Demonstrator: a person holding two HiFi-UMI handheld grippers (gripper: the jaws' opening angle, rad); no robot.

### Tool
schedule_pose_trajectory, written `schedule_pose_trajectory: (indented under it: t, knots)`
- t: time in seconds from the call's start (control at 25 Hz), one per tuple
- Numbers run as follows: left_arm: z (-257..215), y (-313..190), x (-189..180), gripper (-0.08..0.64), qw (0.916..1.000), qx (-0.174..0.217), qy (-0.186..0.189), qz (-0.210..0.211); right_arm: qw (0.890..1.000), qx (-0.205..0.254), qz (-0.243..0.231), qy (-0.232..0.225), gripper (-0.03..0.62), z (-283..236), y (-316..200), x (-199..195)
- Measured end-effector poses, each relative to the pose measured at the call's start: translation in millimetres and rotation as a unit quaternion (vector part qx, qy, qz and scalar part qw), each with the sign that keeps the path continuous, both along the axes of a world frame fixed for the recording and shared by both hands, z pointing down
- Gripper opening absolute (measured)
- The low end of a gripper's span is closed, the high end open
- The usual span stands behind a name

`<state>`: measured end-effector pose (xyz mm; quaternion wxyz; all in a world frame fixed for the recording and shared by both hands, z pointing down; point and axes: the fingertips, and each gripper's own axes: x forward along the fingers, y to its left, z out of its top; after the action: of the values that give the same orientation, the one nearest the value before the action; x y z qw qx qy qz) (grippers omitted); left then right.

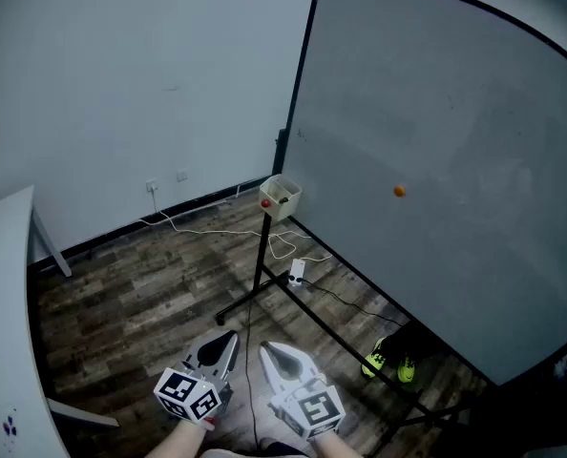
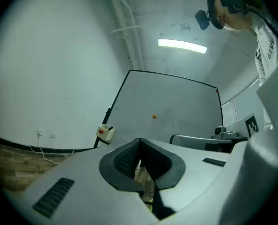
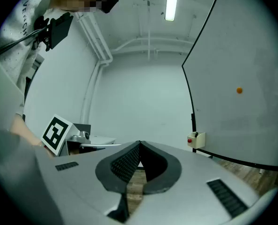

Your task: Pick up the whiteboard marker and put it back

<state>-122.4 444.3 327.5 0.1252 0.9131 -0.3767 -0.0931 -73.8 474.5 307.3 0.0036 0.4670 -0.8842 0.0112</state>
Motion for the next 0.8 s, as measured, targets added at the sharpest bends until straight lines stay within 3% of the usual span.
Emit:
schedule_pose_trajectory:
  t: [0.44, 0.8]
  knots:
    - [12.1, -45.4, 15.2, 0.014, 1.0000, -0.001, -0.005, -0.001, 1.000, 0.015, 0.003, 0.012, 0.018, 14.4, -48.4, 17.4]
    - [24.0, -129.8, 48.8, 0.014, 0.9999, -0.003, -0.010, -0.004, 1.000, 0.010, -0.004, 0.012, 0.018, 26.7, -134.1, 50.9]
